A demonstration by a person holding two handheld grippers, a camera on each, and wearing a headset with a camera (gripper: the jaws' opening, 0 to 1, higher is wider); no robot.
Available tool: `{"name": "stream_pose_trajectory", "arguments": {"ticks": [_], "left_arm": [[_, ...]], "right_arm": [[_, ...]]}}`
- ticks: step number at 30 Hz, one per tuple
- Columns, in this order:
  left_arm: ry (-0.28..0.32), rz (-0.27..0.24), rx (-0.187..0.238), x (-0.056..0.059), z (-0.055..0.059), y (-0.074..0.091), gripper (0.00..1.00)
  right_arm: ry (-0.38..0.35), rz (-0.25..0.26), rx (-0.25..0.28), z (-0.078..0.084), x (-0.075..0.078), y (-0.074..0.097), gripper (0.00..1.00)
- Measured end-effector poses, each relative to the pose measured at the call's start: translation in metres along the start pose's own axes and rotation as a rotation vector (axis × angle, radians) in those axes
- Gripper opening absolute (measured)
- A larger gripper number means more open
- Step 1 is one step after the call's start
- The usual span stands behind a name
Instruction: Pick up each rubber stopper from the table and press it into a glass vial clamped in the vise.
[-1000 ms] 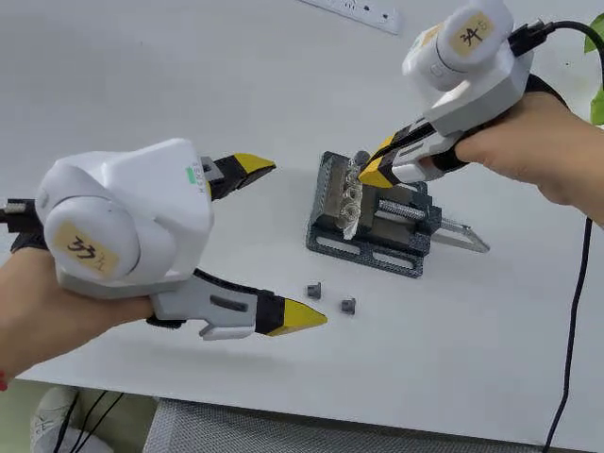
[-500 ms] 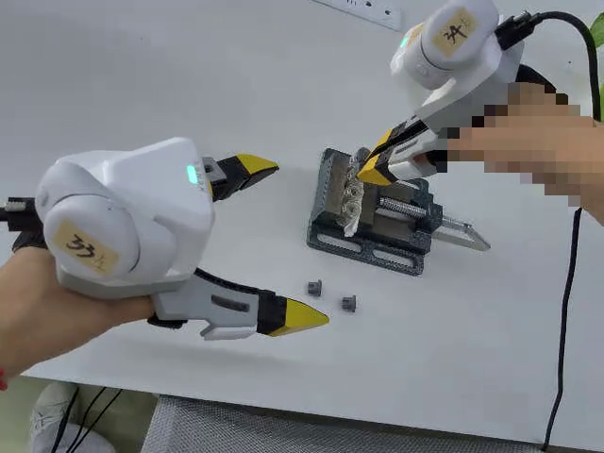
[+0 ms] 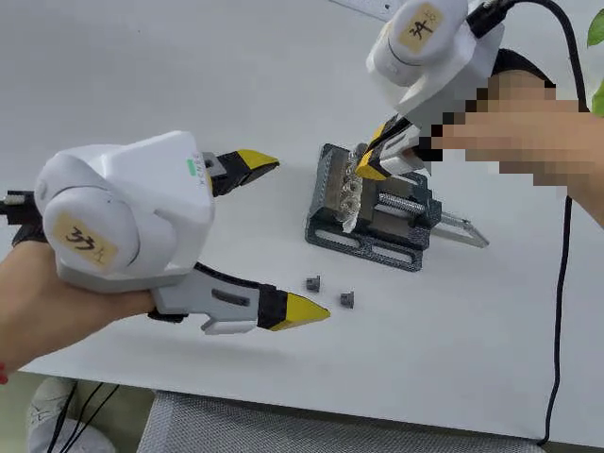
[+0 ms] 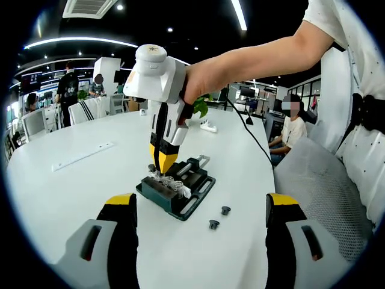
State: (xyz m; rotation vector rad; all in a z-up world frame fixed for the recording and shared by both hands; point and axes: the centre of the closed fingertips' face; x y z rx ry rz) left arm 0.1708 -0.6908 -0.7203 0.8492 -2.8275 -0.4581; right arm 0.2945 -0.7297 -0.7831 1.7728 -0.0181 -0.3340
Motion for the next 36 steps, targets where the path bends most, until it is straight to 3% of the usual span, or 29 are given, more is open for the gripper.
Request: {"name": "stream_pose_trajectory", "arguments": {"ticks": [4,16,28,32,36], "left_arm": [[0.003,-0.005,0.002,-0.002,-0.001,0.001,0.88],[0.006,-0.006,0.001,-0.001,0.0,0.001,0.87],[0.012,0.002,0.007,0.001,-0.003,-0.001,0.86],[0.007,0.008,0.005,0.003,-0.003,-0.002,0.86],[0.007,0.011,0.008,0.004,-0.005,-0.001,0.86]], "right_arm": [[0.0,-0.002,0.008,-0.001,-0.006,-0.001,0.04],[0.017,0.002,-0.04,-0.001,-0.004,-0.003,0.04],[0.011,-0.003,-0.055,0.002,-0.007,-0.003,0.04],[0.028,0.002,-0.044,0.003,-0.007,-0.003,0.06],[-0.007,-0.009,0.008,0.004,-0.011,-0.003,0.07]]}}
Point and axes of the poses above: the centre of the closed fingertips' face, and the gripper's own axes: y roughly backward along the fingers, x roughly to its right, z roughly out of its underside, and after that the axes turned 12 degrees about -z, right-handed
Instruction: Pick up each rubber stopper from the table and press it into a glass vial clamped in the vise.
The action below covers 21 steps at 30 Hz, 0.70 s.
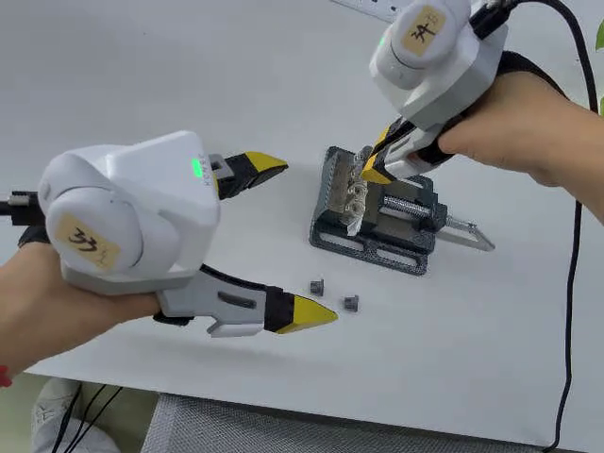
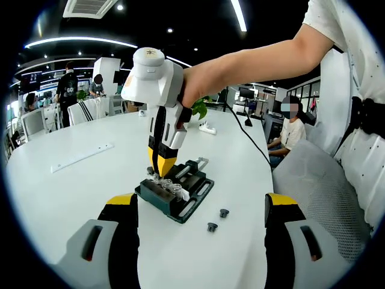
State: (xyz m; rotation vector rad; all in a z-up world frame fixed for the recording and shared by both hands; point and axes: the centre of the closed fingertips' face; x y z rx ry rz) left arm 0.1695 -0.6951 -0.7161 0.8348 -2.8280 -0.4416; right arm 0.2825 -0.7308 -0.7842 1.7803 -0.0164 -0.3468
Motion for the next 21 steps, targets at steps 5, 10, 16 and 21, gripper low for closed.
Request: {"name": "stream_pose_trajectory", "arguments": {"ticks": [5,10,16,21], "left_arm": [[0.002,0.002,-0.005,0.002,0.001,0.0,0.86],[0.002,0.004,-0.007,0.002,0.002,0.0,0.86],[0.003,0.003,-0.004,0.002,0.0,-0.001,0.86],[0.004,0.004,-0.007,0.002,0.001,0.0,0.86]], "right_arm": [[-0.018,-0.002,0.028,-0.004,0.002,-0.001,0.07],[-0.024,-0.001,0.042,-0.006,0.007,-0.002,0.07],[-0.028,0.006,0.061,-0.006,0.008,0.003,0.1],[-0.019,0.022,0.082,-0.004,0.008,0.017,0.05]]}}
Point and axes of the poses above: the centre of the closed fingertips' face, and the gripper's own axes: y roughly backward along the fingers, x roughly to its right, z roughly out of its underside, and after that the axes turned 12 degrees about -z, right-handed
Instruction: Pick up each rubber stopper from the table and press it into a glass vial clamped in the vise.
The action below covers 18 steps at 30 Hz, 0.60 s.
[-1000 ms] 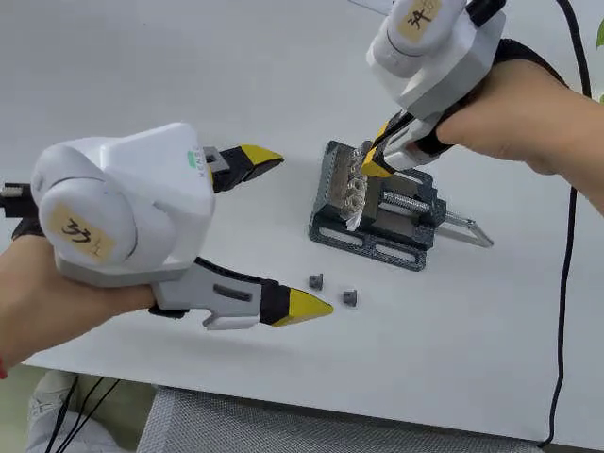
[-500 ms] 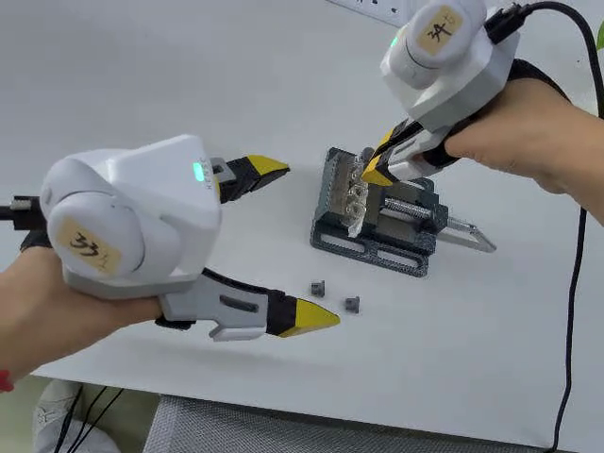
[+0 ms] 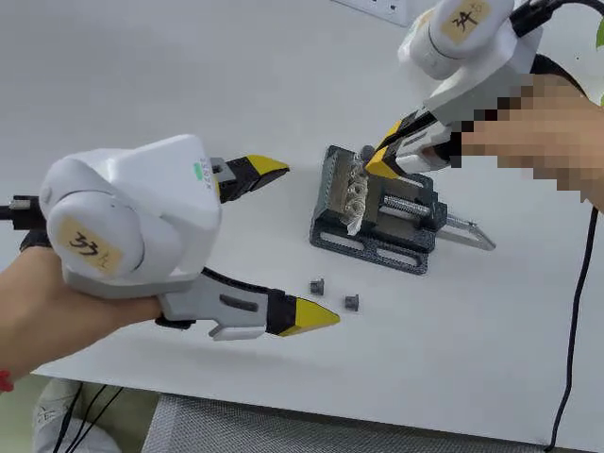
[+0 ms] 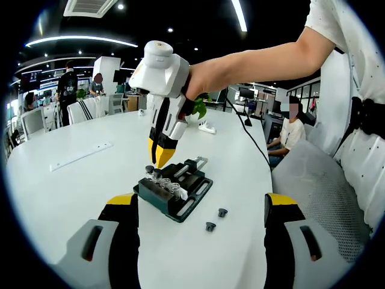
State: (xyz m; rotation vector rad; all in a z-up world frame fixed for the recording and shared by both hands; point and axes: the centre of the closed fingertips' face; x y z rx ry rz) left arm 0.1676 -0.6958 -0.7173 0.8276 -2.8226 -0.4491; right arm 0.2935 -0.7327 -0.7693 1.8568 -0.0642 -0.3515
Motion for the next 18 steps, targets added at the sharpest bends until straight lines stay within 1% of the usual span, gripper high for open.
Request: {"name": "stream_pose_trajectory", "arguments": {"ticks": [2,6,11,18], "left_arm": [[0.0,0.0,0.0,0.0002,0.0,-0.0001,0.86],[0.001,0.003,-0.001,0.0007,0.0001,-0.0006,0.86],[0.003,0.004,-0.003,0.0003,0.0011,-0.0006,0.86],[0.007,0.001,-0.003,-0.0006,0.0014,0.0002,0.86]], "right_arm": [[0.003,-0.001,0.003,-0.0013,0.003,-0.004,0.05],[0.012,-0.01,0.003,0.0006,-0.0016,-0.0047,0.04],[0.019,-0.018,0.01,-0.0031,-0.0051,-0.0066,0.03],[0.02,-0.027,0.003,-0.002,-0.0039,-0.012,0.01]]}}
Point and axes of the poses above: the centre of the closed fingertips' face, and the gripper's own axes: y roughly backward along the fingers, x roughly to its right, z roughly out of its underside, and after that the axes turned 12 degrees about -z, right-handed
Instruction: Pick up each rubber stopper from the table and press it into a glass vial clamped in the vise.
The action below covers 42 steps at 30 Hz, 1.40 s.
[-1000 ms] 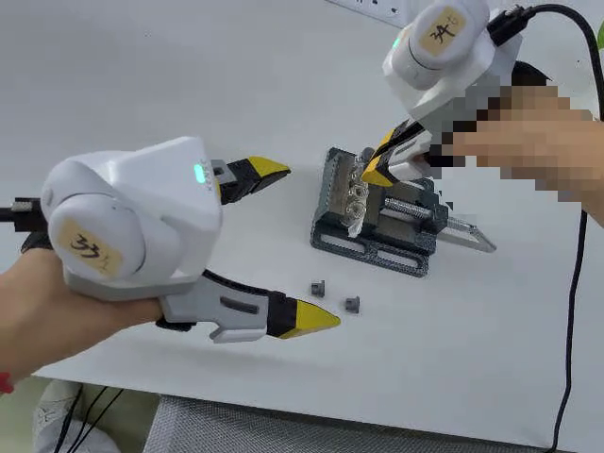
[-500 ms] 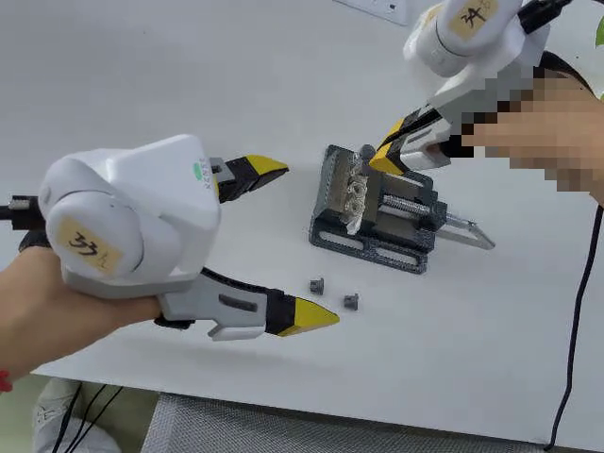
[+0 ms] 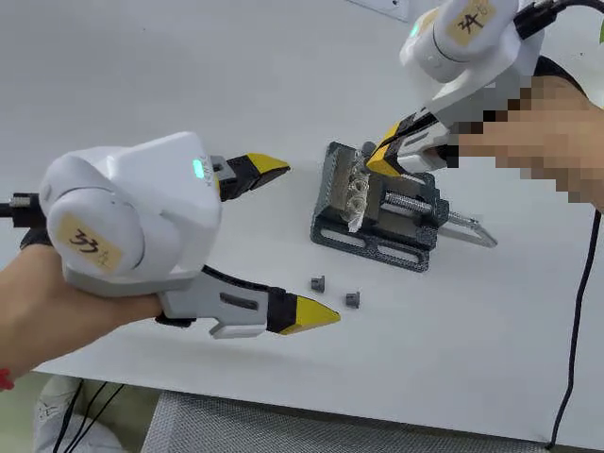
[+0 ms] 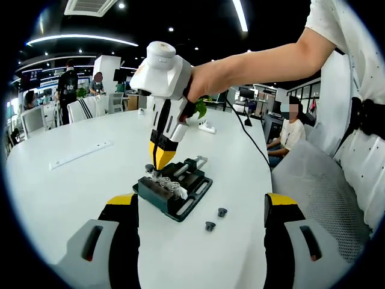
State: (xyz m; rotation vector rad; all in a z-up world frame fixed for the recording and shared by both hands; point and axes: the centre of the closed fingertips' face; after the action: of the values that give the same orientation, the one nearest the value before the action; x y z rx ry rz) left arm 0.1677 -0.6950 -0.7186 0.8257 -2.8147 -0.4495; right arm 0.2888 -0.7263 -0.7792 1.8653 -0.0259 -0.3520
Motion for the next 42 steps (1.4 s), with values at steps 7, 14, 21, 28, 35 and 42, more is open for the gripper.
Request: {"name": "stream_pose_trajectory", "arguments": {"ticks": [7,14,21,28,35,42], "left_arm": [[0.003,-0.002,0.0,-0.0005,0.0011,0.0001,0.85],[0.006,0.001,0.002,-0.0002,0.0015,-0.0013,0.85],[0.008,0.002,0.006,-0.0002,0.0013,-0.0018,0.85],[0.007,-0.002,0.009,-0.0021,0.001,-0.0018,0.85],[0.008,-0.001,0.008,-0.0015,0.0017,-0.0022,0.84],[0.009,-0.004,0.012,-0.0023,-0.0001,-0.0028,0.84]], "right_arm": [[0.006,-0.001,-0.011,0.0013,0.0023,-0.0018,0.0],[0.021,-0.009,-0.037,0.0009,0.0044,-0.0027,0.0],[0.035,-0.027,-0.077,0.0012,0.001,-0.0029,0.0],[0.028,-0.04,-0.101,0.0022,0.0015,-0.0033,0.0],[0.02,-0.046,-0.105,0.0019,0.0013,-0.0031,0.0],[0.031,-0.061,-0.156,0.0027,0.003,-0.003,0.0]]}}
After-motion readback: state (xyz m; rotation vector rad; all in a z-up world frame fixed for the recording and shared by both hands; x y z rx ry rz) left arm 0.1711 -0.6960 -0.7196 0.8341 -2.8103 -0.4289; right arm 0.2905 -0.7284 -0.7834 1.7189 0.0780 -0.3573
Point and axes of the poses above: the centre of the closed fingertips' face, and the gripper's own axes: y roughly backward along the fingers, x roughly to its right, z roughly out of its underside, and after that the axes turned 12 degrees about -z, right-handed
